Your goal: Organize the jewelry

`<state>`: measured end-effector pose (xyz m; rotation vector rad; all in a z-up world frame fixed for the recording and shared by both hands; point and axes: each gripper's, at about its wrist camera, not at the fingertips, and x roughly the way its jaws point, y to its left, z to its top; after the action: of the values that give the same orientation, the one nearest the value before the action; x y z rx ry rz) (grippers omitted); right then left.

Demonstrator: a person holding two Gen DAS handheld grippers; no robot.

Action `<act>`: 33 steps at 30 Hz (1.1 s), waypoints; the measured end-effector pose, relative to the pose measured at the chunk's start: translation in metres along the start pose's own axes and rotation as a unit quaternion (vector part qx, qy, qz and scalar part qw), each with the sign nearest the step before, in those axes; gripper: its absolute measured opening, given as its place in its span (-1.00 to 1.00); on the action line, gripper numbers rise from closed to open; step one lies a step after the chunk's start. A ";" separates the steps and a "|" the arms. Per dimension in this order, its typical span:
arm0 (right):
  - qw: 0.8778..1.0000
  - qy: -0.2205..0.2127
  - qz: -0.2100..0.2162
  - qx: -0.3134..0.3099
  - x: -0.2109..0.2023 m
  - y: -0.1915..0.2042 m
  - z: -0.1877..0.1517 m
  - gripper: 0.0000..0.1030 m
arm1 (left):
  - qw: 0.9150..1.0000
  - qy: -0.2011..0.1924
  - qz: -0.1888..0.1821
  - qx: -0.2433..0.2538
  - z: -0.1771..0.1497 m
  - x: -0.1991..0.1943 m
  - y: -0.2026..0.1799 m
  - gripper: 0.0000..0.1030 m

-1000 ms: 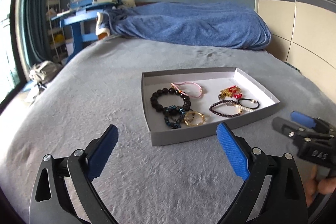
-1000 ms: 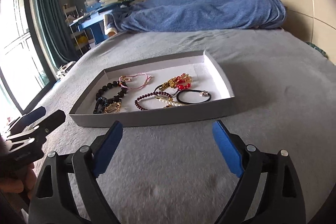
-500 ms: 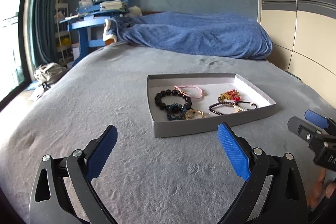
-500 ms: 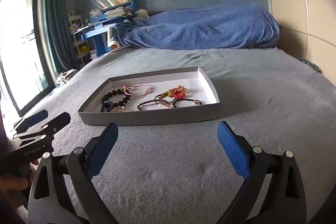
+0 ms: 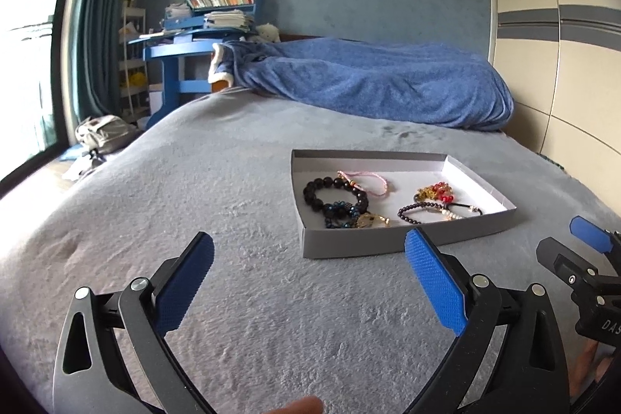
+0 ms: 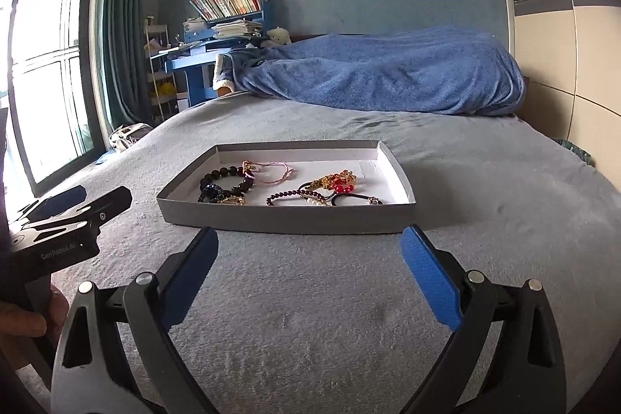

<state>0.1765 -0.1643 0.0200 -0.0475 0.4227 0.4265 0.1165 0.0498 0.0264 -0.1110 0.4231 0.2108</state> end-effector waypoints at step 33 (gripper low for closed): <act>1.000 0.001 0.006 -0.003 -0.001 0.004 -0.001 0.89 | 1.000 0.002 -0.003 0.024 -0.002 -0.001 -0.010 0.90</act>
<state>0.1731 -0.1614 0.0194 -0.0512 0.4238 0.4392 0.1168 0.0395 0.0259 -0.0663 0.4315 0.1946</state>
